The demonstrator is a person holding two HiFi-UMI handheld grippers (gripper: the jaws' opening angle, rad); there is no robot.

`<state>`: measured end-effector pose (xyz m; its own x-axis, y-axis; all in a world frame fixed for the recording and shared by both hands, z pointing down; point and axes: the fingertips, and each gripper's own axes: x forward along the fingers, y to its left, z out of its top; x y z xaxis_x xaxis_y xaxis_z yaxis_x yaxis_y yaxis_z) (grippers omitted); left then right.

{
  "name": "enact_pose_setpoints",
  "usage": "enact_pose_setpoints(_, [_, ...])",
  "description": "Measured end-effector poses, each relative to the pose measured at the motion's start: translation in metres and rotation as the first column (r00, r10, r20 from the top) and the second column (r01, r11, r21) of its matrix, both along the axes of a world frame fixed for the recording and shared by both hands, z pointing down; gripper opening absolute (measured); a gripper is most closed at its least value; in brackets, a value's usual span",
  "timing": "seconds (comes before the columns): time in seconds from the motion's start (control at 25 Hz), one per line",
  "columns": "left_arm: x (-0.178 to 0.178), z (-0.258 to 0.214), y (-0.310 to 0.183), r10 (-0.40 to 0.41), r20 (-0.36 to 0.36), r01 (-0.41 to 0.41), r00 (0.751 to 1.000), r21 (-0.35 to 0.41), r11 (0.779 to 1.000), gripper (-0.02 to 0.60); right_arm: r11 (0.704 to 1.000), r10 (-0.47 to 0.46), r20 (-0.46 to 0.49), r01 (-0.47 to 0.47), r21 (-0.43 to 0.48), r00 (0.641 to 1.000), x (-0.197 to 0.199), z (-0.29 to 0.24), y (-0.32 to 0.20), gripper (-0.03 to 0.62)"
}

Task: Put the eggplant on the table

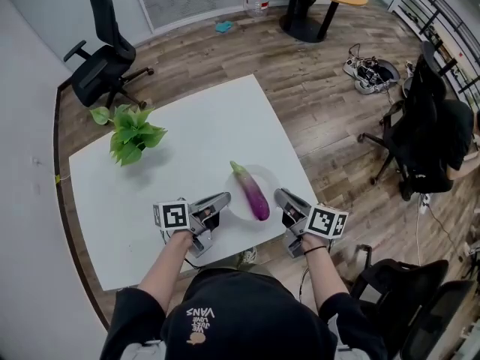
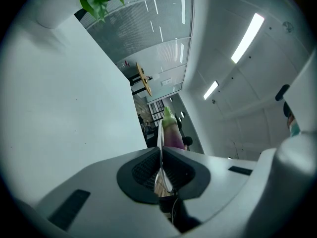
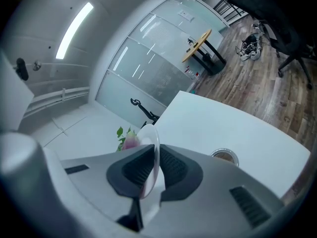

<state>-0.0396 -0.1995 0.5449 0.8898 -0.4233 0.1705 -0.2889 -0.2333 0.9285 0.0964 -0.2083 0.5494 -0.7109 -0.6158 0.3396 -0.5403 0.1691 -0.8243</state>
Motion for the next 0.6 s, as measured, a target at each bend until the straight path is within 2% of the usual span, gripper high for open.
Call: enact_pose_setpoints(0.6, [-0.007,0.047,-0.032,-0.001,0.049,0.005,0.999,-0.067,0.998,0.025,0.998,-0.012,-0.048,0.009,-0.06,0.999,-0.008,0.049,-0.031,0.035])
